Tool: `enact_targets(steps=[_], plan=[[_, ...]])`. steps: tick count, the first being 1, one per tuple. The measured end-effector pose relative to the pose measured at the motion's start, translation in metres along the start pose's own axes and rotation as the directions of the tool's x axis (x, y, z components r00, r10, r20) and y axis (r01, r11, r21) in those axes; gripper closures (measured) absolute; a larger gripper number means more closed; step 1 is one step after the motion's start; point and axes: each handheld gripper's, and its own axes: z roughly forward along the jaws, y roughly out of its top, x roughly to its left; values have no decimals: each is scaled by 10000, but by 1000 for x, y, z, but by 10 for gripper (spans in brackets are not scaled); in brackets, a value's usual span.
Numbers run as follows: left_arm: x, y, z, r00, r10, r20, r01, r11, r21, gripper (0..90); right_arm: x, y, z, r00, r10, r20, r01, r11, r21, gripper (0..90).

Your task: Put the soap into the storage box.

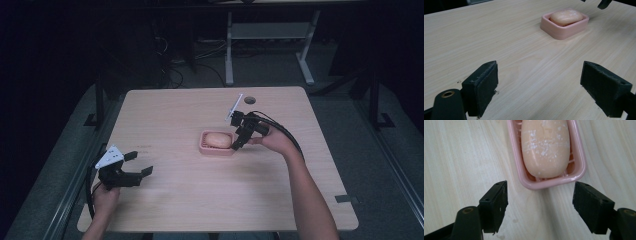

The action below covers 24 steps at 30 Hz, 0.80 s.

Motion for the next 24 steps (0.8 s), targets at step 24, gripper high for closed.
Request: enact_targets(steps=[24], plan=[[0,0,0,10000,1,-18,-1,10000,7,143,10,-24,-9,9998,106,143,-104,9999,-111,271]])
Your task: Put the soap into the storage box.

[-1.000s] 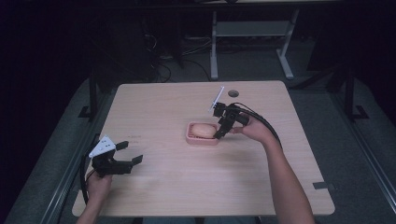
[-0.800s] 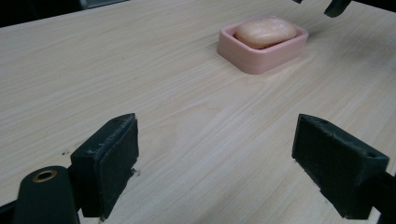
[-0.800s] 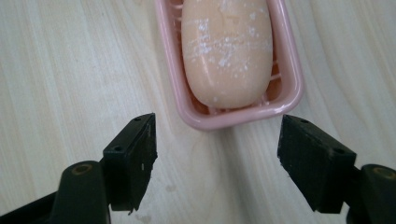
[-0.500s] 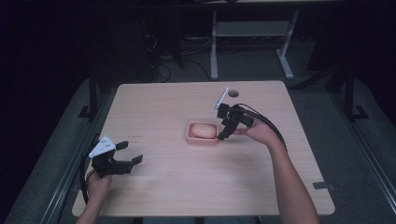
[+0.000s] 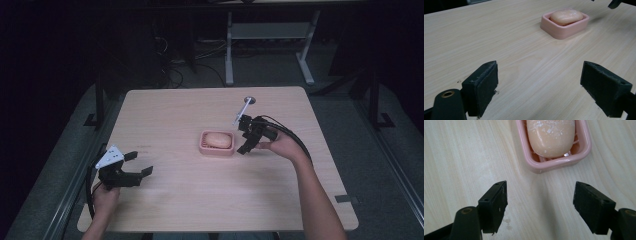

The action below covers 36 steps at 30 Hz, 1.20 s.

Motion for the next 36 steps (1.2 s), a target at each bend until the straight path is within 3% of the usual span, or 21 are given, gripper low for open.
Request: enact_targets(steps=[29,36], plan=[[0,0,0,10000,-7,-20,7,10000,17,143,9,-37,-5,9993,374,70,-373,9993,-87,275],[0,-1,0,10000,-7,-16,7,10000,27,143,13,-49,-3,9989,468,48,-469,9988,138,271]])
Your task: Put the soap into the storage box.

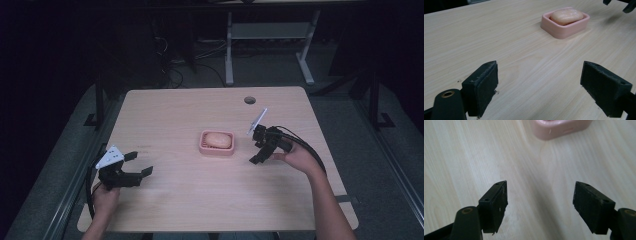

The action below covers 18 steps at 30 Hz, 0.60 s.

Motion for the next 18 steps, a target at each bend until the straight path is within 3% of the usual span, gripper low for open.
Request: enact_targets(steps=[18], plan=[[0,-1,1,10000,-10,6,10,10000,42,143,12,-31,2,9997,224,58,-221,9991,-355,274]])
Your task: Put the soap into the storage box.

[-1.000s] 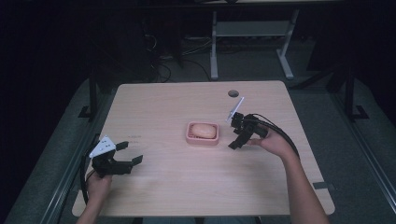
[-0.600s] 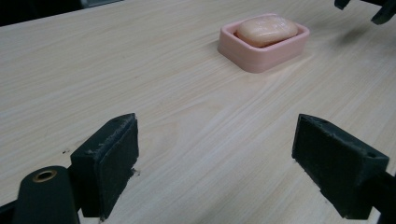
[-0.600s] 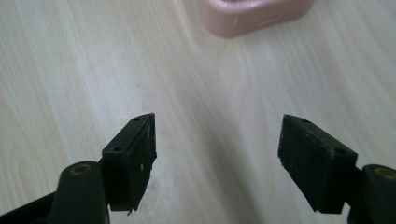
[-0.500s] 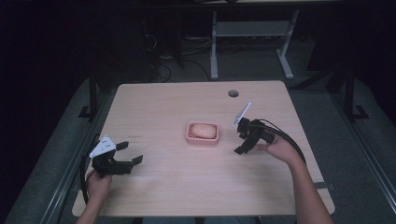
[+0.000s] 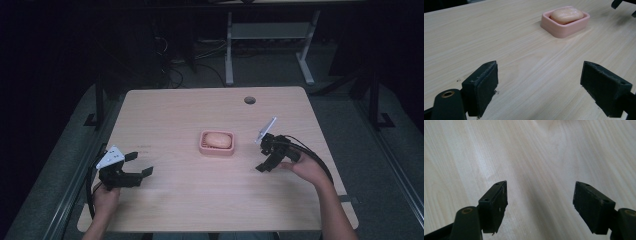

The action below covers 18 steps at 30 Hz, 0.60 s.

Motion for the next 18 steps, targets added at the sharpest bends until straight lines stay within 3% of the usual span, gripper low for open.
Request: enact_targets(steps=[18], plan=[[1,-1,0,10000,90,-36,-89,9999,68,143,12,-27,3,9997,212,113,-210,9996,-197,273]])
